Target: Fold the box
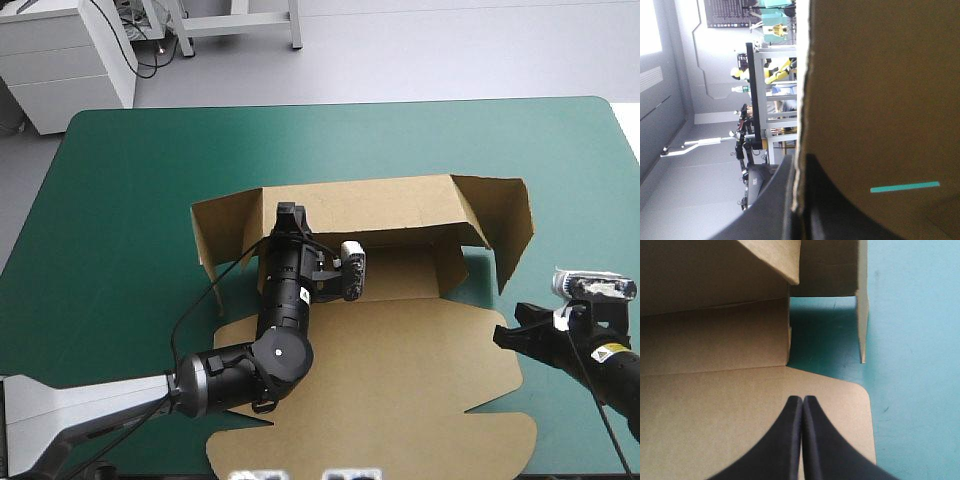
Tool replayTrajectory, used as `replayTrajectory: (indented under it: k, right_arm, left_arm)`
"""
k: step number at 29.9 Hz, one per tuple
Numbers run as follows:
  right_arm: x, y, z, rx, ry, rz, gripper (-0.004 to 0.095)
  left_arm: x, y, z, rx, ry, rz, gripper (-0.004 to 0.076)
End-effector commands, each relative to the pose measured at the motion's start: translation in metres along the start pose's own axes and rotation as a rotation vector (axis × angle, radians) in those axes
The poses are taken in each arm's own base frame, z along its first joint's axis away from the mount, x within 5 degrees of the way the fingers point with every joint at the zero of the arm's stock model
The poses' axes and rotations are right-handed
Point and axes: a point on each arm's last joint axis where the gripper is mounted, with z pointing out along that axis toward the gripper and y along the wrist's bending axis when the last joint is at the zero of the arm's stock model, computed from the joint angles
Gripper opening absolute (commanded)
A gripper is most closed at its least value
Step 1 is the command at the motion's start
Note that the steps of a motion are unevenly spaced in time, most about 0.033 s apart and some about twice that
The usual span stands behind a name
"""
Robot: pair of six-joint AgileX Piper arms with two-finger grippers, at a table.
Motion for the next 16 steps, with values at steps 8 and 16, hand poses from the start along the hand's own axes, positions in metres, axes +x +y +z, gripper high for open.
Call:
replayTrajectory:
  k: [8, 16]
  right_arm:
    - [-0.093, 0.008, 0.002, -0.028, -0.042, -0.054, -0.0005]
    - [-0.159, 0.0, 0.031, -0.011, 0.01, -0.099, -0.0004]
  left_arm:
    - [0.004, 0.03, -0.008, -0.176, 0.001, -0.032, -0.0008]
    - [-0.001, 0.028, -0.008, -0.151, -0.046, -0.028, -0.0008]
